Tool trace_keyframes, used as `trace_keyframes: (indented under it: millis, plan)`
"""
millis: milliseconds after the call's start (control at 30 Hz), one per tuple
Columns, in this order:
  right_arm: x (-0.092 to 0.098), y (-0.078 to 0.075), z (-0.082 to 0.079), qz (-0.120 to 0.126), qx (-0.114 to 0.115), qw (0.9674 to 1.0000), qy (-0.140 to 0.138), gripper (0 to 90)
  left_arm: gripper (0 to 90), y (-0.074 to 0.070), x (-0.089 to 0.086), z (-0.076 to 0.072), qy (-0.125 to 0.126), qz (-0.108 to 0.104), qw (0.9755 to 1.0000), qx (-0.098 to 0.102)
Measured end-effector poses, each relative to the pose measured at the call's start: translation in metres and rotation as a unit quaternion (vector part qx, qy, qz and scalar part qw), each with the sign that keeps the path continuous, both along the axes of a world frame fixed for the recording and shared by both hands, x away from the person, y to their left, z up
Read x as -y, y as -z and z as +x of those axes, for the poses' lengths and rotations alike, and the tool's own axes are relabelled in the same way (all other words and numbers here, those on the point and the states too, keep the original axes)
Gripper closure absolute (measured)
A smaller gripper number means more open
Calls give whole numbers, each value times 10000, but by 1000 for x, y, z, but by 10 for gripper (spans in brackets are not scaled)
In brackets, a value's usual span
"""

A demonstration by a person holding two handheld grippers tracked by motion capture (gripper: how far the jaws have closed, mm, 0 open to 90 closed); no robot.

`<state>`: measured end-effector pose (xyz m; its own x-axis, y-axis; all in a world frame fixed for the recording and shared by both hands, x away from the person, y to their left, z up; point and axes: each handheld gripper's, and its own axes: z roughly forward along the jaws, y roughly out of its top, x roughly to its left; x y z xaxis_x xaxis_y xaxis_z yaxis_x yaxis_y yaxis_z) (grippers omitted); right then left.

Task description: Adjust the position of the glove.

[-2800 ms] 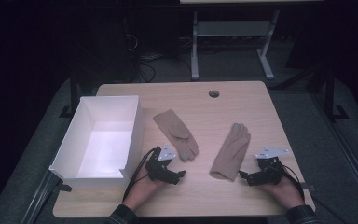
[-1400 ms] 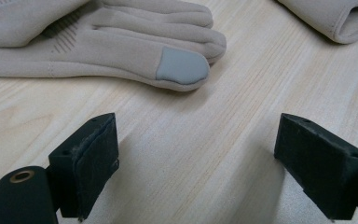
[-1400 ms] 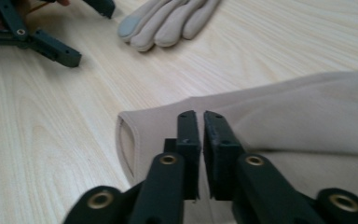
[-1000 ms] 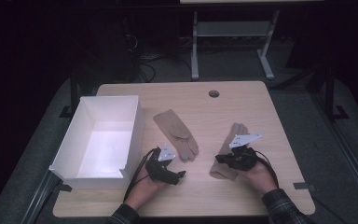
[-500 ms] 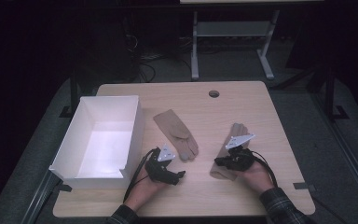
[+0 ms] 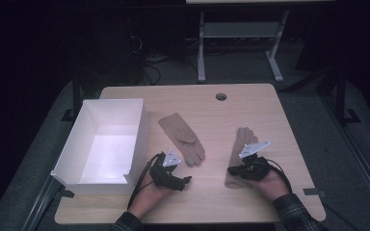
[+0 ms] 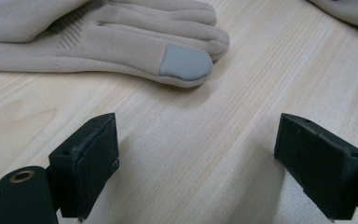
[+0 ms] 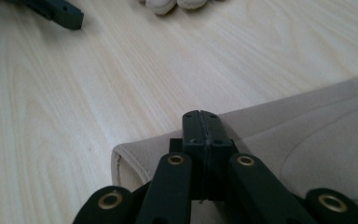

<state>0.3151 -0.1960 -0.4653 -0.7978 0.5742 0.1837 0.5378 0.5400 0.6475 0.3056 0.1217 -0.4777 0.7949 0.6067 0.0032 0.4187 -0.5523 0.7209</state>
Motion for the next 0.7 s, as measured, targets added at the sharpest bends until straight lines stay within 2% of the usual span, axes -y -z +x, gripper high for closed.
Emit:
trace_keyframes:
  millis: [167, 333, 700]
  plan:
    - [10, 0, -6, 42, -102, 9999, 47, 893, 129, 1, 1, -1, -58, -80, 9999, -37]
    - [17, -1, -12, -8, -114, 9999, 73, 891, 129, 0, 0, -1, -30, -13, 10000, -26]
    - [31, -1, -25, 40, -150, 9998, 115, 891, 129, 0, -1, -1, -41, 22, 10000, -23]
